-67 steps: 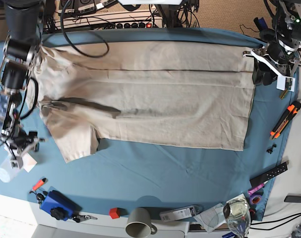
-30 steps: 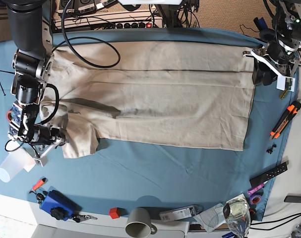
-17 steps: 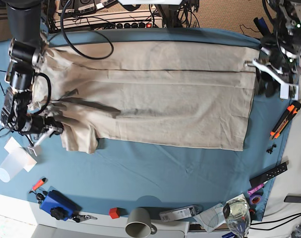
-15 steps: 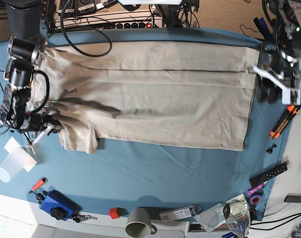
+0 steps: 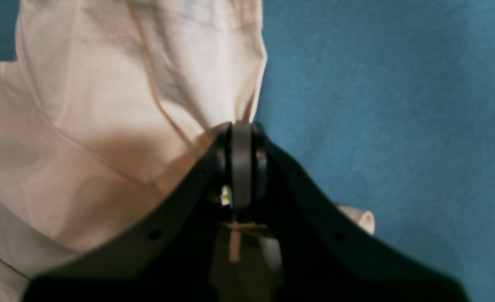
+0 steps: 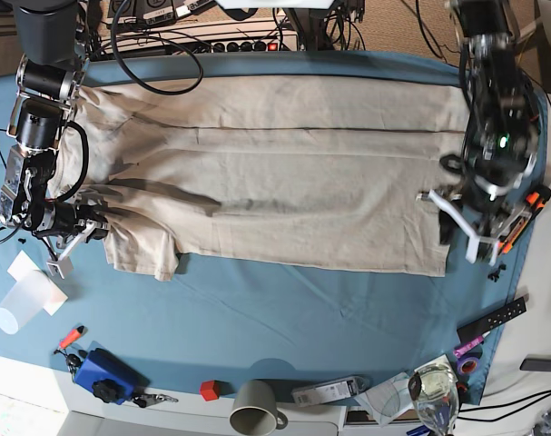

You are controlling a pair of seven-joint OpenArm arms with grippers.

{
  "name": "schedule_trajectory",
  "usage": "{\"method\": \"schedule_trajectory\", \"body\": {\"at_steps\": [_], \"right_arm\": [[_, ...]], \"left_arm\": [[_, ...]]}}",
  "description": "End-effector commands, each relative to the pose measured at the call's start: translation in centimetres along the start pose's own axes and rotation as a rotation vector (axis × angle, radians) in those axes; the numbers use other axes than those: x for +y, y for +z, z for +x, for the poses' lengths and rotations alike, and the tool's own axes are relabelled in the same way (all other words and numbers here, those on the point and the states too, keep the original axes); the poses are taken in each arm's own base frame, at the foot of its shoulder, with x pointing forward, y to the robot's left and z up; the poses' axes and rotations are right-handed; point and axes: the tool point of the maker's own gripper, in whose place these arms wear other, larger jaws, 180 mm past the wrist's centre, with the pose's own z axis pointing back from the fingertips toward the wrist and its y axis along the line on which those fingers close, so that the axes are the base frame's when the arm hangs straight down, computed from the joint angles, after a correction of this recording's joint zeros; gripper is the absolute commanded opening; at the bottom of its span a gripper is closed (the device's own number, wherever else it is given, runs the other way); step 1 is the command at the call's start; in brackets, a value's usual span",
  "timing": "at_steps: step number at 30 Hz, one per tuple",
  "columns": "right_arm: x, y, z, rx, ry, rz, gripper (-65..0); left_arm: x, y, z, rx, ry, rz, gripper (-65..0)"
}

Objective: Fold the T-shirt properly
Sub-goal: 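Move the left gripper along the shirt side and grasp the hem corner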

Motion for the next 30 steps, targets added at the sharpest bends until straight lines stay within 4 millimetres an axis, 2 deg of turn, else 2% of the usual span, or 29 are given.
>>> {"method": "schedule_trajectory", "body": {"at_steps": [1, 9, 14, 22, 30], "right_arm": [[-1.4, 0.8, -0.4, 0.046, 0.015, -0.055, -65.0], [-1.4, 0.8, -0.4, 0.046, 0.015, -0.055, -65.0], [-1.4, 0.8, -0.4, 0.048, 0.017, -0.057, -65.0], [-1.4, 0.8, -0.4, 0.047, 0.017, -0.057, -65.0], [-1.4, 0.8, -0.4, 0.047, 0.017, -0.056, -65.0]], "left_arm": [[0.8, -0.5, 1.6, -0.029, -0.011, 0.013, -37.0], [1.2, -6.1, 2.7, 0.09, 0.003, -0.026, -37.0], [1.9, -8.8, 1.9, 0.189, 0.044, -0.037, -37.0], [2.3, -10.7, -0.7, 0.314, 0.108, -0.048, -37.0], [-0.7, -11.6, -4.2, 0.405, 0.151, -0.152, -37.1]]}}
